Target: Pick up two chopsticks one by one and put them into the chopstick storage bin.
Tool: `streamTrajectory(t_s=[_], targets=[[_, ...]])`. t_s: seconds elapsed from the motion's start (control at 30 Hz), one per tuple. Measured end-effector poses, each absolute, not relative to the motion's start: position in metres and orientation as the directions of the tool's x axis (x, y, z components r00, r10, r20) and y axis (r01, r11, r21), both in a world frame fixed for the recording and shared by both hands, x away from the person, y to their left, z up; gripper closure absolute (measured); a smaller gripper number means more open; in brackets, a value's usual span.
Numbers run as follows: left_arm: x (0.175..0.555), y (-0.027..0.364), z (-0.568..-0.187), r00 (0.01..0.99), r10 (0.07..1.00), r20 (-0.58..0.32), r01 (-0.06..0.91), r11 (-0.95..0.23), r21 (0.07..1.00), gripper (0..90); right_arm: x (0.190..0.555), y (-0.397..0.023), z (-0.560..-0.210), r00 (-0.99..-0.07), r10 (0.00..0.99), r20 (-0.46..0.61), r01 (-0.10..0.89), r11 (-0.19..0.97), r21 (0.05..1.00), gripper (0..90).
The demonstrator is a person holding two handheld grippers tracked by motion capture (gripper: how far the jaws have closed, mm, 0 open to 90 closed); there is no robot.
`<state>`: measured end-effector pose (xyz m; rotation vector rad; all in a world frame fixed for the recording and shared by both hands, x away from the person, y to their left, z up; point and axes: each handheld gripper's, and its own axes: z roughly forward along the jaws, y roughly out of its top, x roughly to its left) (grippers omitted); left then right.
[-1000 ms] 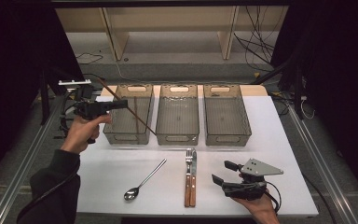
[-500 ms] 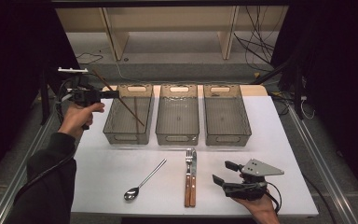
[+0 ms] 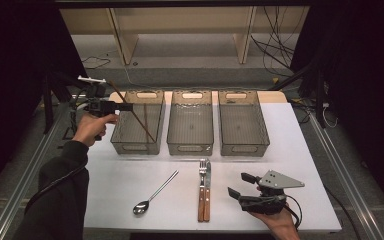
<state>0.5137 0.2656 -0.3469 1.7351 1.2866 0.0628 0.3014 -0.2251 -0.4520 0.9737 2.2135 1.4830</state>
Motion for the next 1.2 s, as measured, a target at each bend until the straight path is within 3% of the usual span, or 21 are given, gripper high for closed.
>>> streamTrajectory(t_s=[0.53, 1.03, 1.1, 1.2], targets=[[0.522, 0.246, -0.364, 0.455, 0.776, -0.438, 0.758, -0.078, 0.648, 84.1, 0.301, -0.227, -0.452, -0.722, 0.682, 0.12, 0.367, 0.231, 0.901, 30.5], [0.53, 0.237, -0.376, 0.418, 0.795, -0.44, 0.772, -0.055, 0.634, 82.5, 0.301, -0.226, -0.452, -0.726, 0.678, 0.115, 0.365, 0.238, 0.9, 30.7], [0.532, 0.234, -0.378, 0.402, 0.808, -0.43, 0.774, -0.049, 0.631, 78.2, 0.301, -0.226, -0.452, -0.725, 0.679, 0.117, 0.366, 0.236, 0.9, 30.7], [0.535, 0.231, -0.38, 0.376, 0.825, -0.421, 0.782, -0.038, 0.622, 61.3, 0.301, -0.227, -0.452, -0.725, 0.679, 0.116, 0.364, 0.236, 0.901, 30.7]])
